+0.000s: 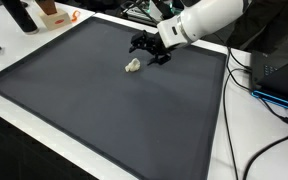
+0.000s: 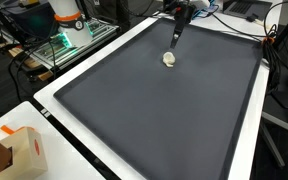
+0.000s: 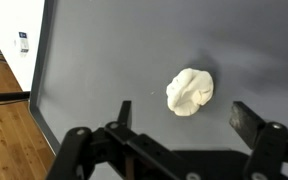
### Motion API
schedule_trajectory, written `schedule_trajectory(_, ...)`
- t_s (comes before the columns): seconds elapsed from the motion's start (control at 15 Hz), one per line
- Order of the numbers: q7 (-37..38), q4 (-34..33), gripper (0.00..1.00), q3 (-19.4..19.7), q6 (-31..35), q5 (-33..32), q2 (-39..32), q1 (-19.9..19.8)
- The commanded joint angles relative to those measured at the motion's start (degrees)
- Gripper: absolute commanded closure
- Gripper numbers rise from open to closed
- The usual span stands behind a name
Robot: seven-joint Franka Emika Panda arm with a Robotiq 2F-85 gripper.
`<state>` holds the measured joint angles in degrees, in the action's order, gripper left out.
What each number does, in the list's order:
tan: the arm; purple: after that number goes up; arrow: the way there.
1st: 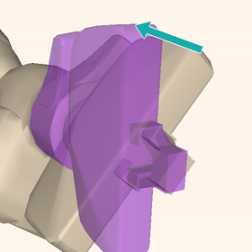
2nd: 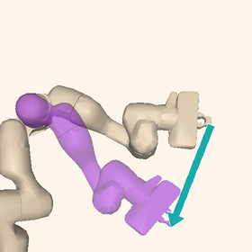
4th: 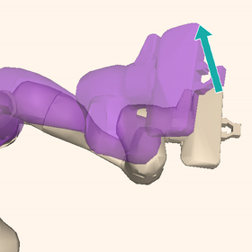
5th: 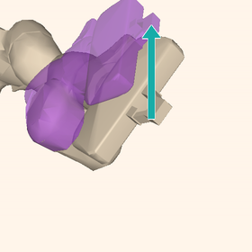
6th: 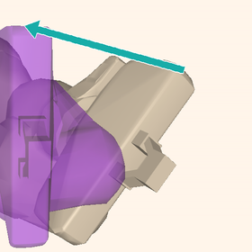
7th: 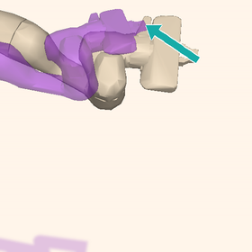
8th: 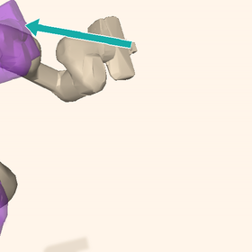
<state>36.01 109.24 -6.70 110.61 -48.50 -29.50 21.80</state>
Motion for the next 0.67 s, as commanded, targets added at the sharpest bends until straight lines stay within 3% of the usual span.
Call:
schedule_trajectory(0.0,-4.4,4.9,0.00,-1.3,5.5,2.6,4.8,-3.5)
schedule_trajectory(0.33,-17.0,7.8,0.00,-1.6,12.6,10.6,9.7,-8.0)
schedule_trajectory(0.6,-34.5,8.9,0.00,-2.1,14.6,20.6,13.5,-11.8)
